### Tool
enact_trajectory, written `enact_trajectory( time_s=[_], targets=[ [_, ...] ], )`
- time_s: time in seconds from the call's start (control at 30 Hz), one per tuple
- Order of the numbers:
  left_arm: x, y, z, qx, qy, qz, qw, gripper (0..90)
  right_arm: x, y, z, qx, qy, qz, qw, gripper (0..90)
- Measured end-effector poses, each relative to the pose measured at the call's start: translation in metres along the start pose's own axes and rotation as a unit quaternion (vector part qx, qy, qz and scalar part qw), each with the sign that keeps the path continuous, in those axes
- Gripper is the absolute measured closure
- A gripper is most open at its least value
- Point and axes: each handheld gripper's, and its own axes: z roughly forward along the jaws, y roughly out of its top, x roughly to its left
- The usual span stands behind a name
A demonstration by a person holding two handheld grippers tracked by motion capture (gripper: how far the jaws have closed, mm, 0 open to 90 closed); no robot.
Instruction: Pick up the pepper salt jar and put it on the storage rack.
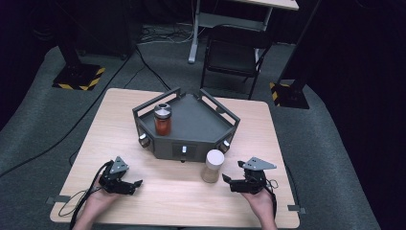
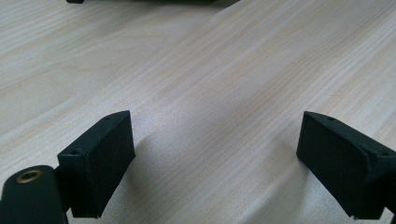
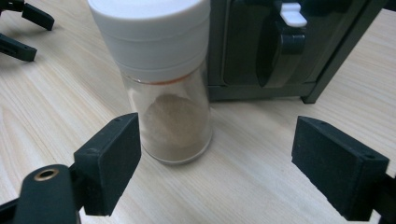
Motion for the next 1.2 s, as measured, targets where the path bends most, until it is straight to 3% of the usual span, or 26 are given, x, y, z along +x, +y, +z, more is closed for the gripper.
enact_trajectory(
  time_s=[0.57,1.2],
  targets=[
    [0.000,0.000,0.000,0.000,0.000,0.000,1.0000,10.5,0.007,0.016,0.011,-0.006,0.016,-0.017,0.9997,15.8],
    [0.000,0.000,0.000,0.000,-0.001,0.001,1.0000,10.4,0.008,0.026,0.033,-0.008,0.039,-0.016,0.9991,20.3]
  ],
)
